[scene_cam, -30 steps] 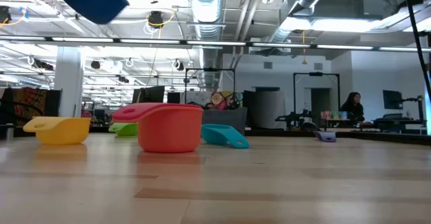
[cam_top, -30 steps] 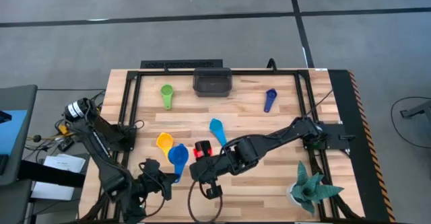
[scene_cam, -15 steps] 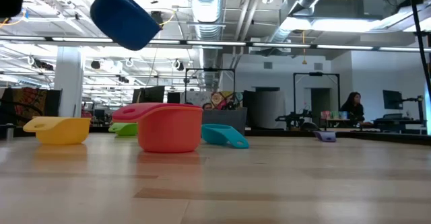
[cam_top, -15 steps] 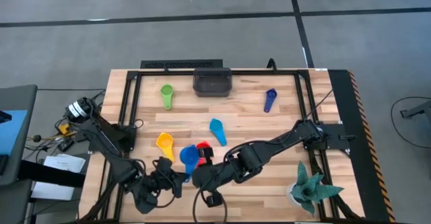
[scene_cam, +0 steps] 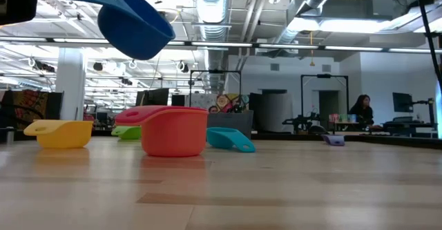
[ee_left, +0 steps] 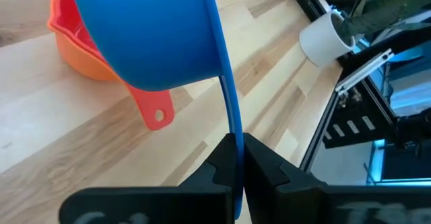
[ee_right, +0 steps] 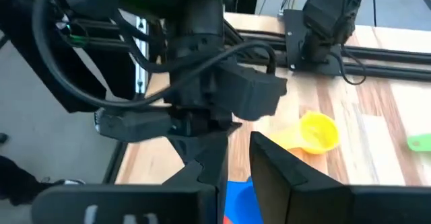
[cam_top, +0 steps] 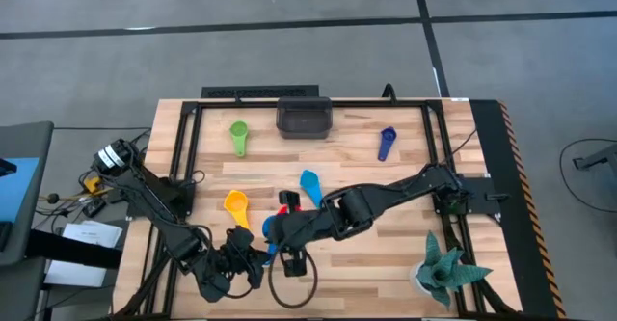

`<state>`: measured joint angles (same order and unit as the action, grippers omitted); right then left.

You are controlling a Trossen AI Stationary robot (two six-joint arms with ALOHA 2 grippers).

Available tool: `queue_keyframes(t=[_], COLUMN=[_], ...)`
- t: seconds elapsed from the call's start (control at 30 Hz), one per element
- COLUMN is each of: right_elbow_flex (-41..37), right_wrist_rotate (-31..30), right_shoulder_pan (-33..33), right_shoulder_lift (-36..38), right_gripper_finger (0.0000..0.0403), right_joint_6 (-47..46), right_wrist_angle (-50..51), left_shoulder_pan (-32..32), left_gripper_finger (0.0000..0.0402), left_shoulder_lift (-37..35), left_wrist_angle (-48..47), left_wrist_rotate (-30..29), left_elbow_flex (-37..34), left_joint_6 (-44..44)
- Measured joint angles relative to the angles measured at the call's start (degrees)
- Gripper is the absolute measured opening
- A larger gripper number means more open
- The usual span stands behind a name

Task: Nest measuring cups in basket
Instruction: Stack the blue measuring cup on top of the red measuring cup

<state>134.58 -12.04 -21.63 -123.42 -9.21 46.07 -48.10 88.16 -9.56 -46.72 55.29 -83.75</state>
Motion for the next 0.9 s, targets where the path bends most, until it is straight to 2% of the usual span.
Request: queue_keyframes(t=[0.13,0.37,0.67,0.9], right_elbow_flex=[0.01,0.07,0.01,0.03], right_wrist_rotate=[1.58,14.22,26.22,36.47], right_shoulder_pan=[0.78,5.73,12.37,18.45], right_shoulder_lift=[0.66,1.70,5.79,9.04], right_gripper_finger=[0.0085,0.0076,0.0067,0.0067], right_joint_6=[2.72,8.47,12.49,10.31], right_wrist_angle=[-1.48,-9.71,-10.95,-9.81], left_shoulder_pan=[0.58,2.00,1.97,3.45], left_gripper_finger=[0.0000,0.0000,0.0000,0.0000], left_shoulder_lift=[0.00,-0.02,-0.04,-0.04], left_wrist_angle=[0.00,0.07,0.08,0.02], left_wrist_rotate=[-0.13,-3.94,-8.92,-10.08], left_elbow_flex=[0.00,0.00,0.00,0.00], left_joint_6=[-0.59,-4.18,-7.53,-7.72])
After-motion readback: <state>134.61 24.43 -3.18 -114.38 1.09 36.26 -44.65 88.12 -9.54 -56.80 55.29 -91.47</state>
